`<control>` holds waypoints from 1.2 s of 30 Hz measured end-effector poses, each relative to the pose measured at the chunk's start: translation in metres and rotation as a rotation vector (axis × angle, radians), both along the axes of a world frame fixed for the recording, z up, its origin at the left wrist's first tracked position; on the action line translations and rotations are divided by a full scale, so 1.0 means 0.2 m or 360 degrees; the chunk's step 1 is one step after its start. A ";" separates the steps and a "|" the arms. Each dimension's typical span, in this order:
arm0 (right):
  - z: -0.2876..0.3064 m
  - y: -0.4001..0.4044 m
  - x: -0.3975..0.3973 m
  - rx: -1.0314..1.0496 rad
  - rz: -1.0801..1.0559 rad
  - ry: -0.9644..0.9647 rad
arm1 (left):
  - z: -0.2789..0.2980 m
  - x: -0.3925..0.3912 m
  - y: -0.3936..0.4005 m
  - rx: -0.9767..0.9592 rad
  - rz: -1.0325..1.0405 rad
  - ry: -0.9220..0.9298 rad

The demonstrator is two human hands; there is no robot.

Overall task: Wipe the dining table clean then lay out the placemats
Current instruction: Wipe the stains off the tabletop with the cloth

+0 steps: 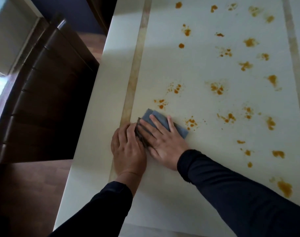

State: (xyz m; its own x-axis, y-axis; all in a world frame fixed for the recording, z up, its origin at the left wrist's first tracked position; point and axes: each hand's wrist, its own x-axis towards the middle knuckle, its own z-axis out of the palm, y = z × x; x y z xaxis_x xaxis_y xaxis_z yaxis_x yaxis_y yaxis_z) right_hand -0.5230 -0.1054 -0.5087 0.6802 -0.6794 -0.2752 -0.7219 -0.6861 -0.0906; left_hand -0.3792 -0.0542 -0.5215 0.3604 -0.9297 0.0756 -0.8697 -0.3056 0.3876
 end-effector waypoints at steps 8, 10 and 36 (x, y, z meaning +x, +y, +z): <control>0.00 -0.37 0.02 -0.0058 -0.0560 -0.0048 | 0.00 0.00 0.01 0.0046 -0.0010 -0.0067; 0.00 -0.29 0.03 -0.0051 -0.0714 -0.0077 | 0.00 0.00 0.01 0.0062 -0.0013 -0.0079; -0.03 -0.34 -0.34 -0.0098 -0.0708 -0.0097 | 0.01 -0.01 0.00 0.0013 -0.0036 -0.0111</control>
State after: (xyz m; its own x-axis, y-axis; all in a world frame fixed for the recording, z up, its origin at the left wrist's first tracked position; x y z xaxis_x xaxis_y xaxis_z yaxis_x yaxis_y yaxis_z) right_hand -0.5912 -0.1725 -0.5147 0.3320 -0.9232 -0.1937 -0.9424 -0.3156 -0.1110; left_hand -0.3812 -0.0533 -0.5185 0.3336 -0.9382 0.0921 -0.9012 -0.2887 0.3233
